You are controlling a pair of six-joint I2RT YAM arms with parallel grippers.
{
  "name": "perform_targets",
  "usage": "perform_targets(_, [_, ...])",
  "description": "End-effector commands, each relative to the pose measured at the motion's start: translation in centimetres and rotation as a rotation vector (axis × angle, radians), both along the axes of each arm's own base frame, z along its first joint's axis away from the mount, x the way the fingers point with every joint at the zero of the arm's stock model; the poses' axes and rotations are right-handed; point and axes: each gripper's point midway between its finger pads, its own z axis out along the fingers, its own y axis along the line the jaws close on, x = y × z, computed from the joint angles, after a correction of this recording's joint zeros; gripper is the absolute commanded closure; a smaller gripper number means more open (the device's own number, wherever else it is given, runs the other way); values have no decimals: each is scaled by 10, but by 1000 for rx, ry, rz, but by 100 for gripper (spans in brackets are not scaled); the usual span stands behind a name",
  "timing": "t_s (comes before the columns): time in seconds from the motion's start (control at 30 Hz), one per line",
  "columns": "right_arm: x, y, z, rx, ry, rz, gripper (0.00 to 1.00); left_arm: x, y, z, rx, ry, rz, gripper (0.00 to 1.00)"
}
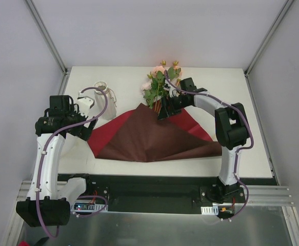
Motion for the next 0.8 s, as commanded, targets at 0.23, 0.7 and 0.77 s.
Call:
perform_targets(0.23, [-16,17,-7,85,45,15,50,-6,4,12,19,-22,-5,1])
perform_targets(0.7, [-2,9,5,-31,-83,-13,53,-10,5,19,37,-57,-18,1])
perform_targets(0.77, [-2,5,2,-62,-100,-4,49,-10,5,20,36,-59,-21,1])
